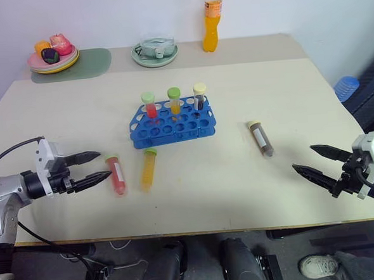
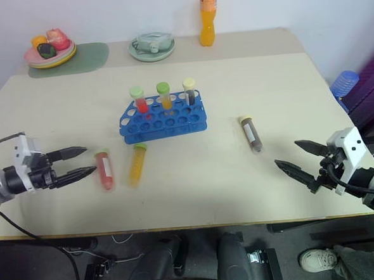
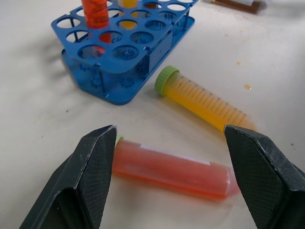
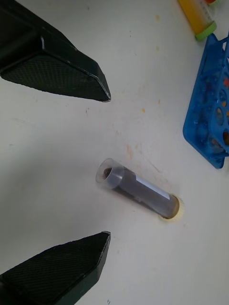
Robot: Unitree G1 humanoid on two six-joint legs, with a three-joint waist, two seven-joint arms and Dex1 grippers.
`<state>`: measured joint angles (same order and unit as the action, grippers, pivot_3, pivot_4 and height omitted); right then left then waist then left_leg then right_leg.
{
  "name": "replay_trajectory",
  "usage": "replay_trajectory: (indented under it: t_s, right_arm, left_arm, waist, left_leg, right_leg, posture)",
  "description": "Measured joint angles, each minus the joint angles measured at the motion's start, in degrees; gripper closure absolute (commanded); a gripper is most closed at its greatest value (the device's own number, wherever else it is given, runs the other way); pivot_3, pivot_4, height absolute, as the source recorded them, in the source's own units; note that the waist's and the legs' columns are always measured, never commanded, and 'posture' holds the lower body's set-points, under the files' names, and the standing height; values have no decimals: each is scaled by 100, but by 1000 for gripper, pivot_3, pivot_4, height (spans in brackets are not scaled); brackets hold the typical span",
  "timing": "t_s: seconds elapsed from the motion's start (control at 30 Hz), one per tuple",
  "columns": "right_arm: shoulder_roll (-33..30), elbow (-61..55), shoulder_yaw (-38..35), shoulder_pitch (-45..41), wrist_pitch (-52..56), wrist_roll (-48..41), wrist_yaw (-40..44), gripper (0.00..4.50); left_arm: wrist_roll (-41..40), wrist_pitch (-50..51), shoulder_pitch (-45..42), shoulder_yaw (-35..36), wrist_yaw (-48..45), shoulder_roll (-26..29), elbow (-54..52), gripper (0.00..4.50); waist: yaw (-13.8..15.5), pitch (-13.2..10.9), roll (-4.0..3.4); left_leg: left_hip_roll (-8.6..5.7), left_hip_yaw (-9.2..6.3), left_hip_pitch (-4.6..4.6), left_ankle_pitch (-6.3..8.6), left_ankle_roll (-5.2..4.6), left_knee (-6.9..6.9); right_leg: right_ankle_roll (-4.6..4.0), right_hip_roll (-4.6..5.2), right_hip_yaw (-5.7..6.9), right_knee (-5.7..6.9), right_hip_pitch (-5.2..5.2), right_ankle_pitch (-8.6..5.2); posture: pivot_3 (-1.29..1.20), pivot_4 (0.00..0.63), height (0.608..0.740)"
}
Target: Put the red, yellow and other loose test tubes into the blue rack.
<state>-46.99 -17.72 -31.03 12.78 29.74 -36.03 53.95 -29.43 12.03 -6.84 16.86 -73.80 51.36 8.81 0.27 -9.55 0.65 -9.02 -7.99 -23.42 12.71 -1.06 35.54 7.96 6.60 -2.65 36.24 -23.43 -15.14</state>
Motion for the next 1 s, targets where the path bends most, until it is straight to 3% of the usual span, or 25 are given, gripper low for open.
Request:
replay_trajectory:
  t_s: [0.3,0.57,0.77,0.93,1.0]
  right_arm:
    - [49,-24,39,-68,-13,-11,-154,0]
    - [83,-437,232,-652,539,43,-1118,0]
    - [-287,-391,892,-2516,2717,-109,-2375,0]
    - [-2,829,1563,-4547,4636,-253,-2978,0]
    - [100,1218,1795,-4956,5046,-164,-3115,0]
  left_arm:
    - [-57,56,-130,45,-112,32,12,840]
    - [-109,-37,-305,12,-351,13,9,840]
    - [-138,-37,-1032,-370,-652,-224,-169,840]
    - [-98,-86,-1597,-838,-814,-505,-280,840]
    - [-91,-107,-1684,-976,-841,-578,-331,840]
  waist:
    - [53,-1,-1]
    - [44,-3,-4]
    - [45,-12,-14]
    - [26,-12,-12]
    - [26,-12,-12]
  left_leg:
    - [0,0,0,2,-2,0]
    - [0,0,0,2,-2,-3]
    - [0,0,-4,1,-3,6]
    - [-1,2,-17,-8,-20,-10]
    - [-1,2,-28,-10,-19,-24]
  right_leg:
    - [0,2,3,-9,-2,0]
    - [0,2,2,-8,-4,0]
    - [-10,2,5,-10,-12,2]
    - [11,4,7,-12,-17,13]
    - [11,6,6,-13,-33,13]
  posture:
    - [0,150,740]
    - [0,150,740]
    - [0,150,740]
    - [0,150,740]
    - [0,150,740]
